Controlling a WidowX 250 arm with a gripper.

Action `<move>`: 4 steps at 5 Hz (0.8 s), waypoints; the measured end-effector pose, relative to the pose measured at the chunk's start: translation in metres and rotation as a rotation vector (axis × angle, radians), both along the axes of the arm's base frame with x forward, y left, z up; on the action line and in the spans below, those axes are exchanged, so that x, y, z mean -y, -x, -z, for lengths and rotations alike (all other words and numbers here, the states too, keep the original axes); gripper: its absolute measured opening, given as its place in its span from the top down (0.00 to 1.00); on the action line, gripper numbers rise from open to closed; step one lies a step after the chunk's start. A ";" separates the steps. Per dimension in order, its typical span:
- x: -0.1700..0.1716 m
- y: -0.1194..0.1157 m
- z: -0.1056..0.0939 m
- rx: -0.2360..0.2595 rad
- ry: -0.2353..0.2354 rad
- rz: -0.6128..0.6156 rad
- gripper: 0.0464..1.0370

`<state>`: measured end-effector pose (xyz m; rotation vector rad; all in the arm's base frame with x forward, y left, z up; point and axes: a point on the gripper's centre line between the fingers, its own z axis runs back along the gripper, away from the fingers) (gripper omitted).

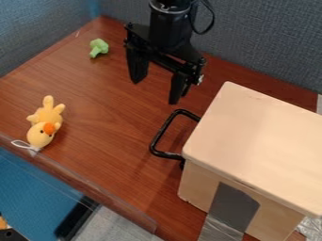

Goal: Move the yellow duck to the middle of the table

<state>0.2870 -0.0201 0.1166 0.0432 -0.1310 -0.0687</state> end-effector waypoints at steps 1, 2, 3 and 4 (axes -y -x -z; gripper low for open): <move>0.000 0.001 0.007 -0.025 -0.001 0.002 0.04; -0.036 0.002 0.008 -0.036 0.003 -0.083 0.04; -0.074 0.006 0.007 -0.042 0.002 -0.163 0.04; -0.123 0.014 0.022 -0.059 -0.018 -0.259 0.04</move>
